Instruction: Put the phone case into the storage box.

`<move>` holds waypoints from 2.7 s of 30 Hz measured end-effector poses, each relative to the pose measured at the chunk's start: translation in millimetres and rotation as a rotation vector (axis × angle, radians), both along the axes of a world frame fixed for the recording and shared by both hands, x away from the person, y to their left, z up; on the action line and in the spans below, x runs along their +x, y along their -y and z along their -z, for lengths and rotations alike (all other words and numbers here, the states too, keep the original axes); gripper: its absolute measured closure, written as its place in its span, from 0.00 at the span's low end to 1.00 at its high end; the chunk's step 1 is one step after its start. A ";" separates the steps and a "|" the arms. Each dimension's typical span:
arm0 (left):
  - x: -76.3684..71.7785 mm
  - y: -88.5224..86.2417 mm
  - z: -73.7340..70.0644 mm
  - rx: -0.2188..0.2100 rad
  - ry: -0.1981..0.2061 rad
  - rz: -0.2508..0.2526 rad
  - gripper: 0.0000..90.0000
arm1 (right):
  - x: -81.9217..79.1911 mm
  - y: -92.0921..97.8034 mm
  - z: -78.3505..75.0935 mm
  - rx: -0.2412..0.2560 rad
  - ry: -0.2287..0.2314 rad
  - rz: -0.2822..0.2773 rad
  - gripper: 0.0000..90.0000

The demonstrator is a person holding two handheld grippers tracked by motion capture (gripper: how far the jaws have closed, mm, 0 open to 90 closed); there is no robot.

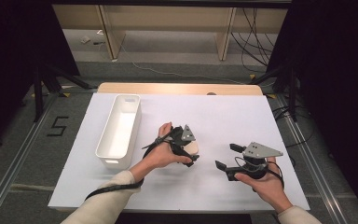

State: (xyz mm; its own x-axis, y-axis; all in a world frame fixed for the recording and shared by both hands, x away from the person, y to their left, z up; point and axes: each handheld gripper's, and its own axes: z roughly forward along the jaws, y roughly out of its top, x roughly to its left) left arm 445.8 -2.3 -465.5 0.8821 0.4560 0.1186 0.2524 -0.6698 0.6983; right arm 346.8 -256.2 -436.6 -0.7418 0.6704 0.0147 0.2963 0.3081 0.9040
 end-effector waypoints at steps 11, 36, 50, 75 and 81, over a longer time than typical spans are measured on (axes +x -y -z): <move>25.4 4.0 7.8 0.056 -0.039 0.079 0.00 | 0.0 0.5 0.0 0.000 0.000 0.000 0.17; 40.9 6.3 17.7 0.093 -0.069 0.108 0.00 | 0.4 0.5 0.4 -0.004 -0.001 -0.001 0.17; 44.4 7.9 19.5 0.103 -0.083 0.107 0.01 | 0.5 0.2 0.7 -0.004 -0.002 -0.005 0.17; 49.2 9.1 18.7 0.103 -0.132 0.124 0.06 | 0.6 -0.1 1.0 -0.008 -0.004 -0.013 0.17; 50.3 9.2 18.8 0.100 -0.143 0.132 0.07 | 0.7 0.0 1.2 -0.007 -0.005 -0.015 0.17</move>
